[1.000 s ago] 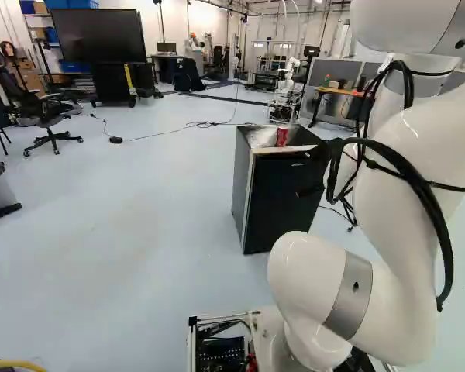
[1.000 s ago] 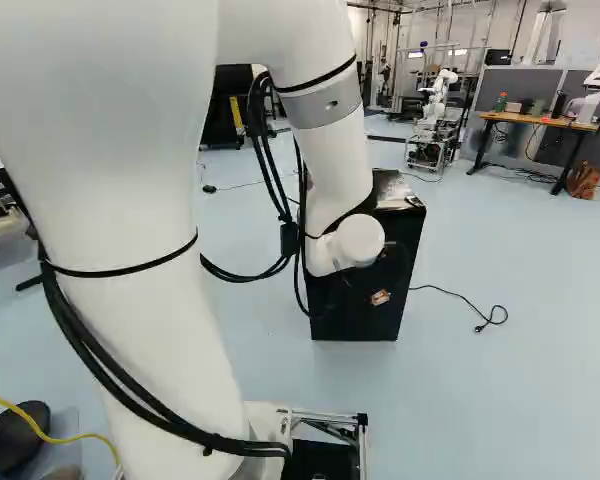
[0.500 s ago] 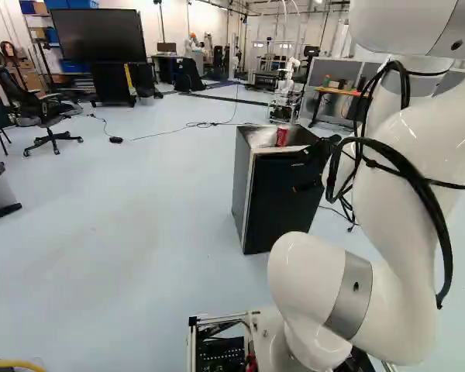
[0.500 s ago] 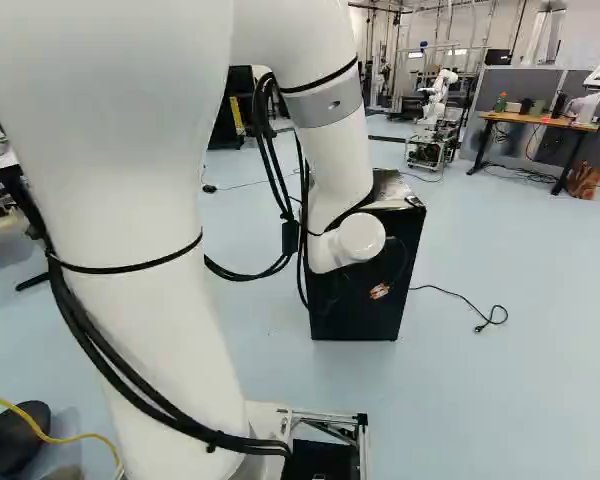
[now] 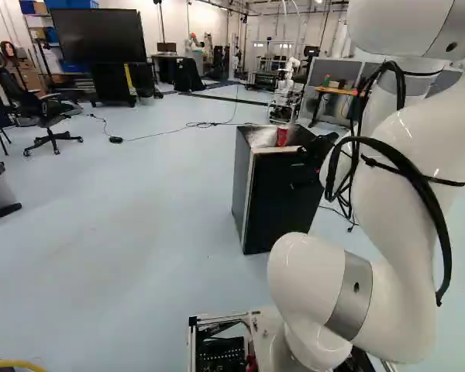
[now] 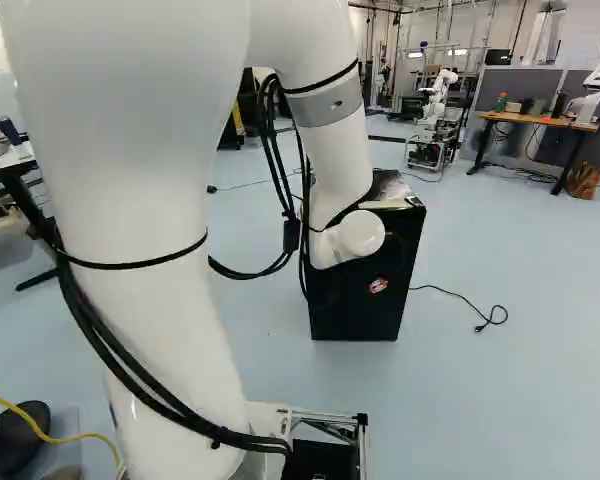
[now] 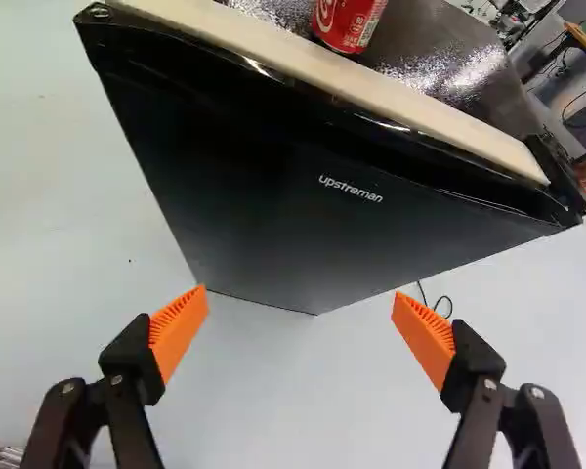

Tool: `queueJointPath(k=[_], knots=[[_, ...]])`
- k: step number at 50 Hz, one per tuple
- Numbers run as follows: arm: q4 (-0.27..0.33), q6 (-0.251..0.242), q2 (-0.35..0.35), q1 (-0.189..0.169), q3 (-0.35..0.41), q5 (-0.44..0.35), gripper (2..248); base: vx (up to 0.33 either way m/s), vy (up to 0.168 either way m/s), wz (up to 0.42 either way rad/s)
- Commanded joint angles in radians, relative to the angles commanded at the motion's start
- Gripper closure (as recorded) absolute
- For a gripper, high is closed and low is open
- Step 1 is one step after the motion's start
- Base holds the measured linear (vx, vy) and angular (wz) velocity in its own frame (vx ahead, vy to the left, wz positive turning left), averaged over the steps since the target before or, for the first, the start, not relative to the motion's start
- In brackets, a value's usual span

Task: Grab a drink from the fridge

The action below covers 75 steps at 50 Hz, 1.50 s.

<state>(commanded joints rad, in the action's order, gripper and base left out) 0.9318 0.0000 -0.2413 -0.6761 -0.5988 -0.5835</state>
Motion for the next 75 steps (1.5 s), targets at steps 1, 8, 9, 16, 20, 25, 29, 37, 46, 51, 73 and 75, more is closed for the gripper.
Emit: queueJointPath(k=[1, 8, 9, 16, 20, 25, 29, 37, 46, 51, 73, 75], knots=[[-0.002, 0.0, -0.001, 0.001, -0.001, 0.0, 3, 0.0, 0.0, 0.0], [-0.016, 0.0, -0.006, 0.01, -0.008, 0.0, 3, 0.0, 0.0, 0.0], [-0.019, 0.0, -0.007, 0.011, -0.008, 0.0, 3, 0.0, 0.0, 0.0], [-0.038, 0.0, -0.012, 0.021, -0.015, 0.0, 3, 0.0, 0.0, 0.0], [-0.05, 0.0, -0.015, 0.026, -0.018, 0.0, 3, 0.0, 0.0, 0.0], [-0.068, 0.0, -0.018, 0.033, -0.022, 0.0, 3, 0.0, 0.0, 0.0], [-0.082, 0.0, -0.02, 0.039, -0.025, 0.0, 3, 0.0, 0.0, 0.0], [-0.111, 0.0, -0.025, 0.052, -0.03, 0.0, 3, 0.0, 0.0, 0.0], [-0.143, 0.0, -0.029, 0.066, -0.036, 0.0, 3, 0.0, 0.0, 0.0], [-0.161, 0.0, -0.032, 0.075, -0.039, 0.0, 3, 0.0, 0.0, 0.0], [-0.24, 0.0, -0.042, 0.114, -0.051, 0.0, 3, 0.0, 0.0, 0.0], [-0.247, 0.0, -0.042, 0.118, -0.052, 0.0, 3, 0.0, 0.0, 0.0]])
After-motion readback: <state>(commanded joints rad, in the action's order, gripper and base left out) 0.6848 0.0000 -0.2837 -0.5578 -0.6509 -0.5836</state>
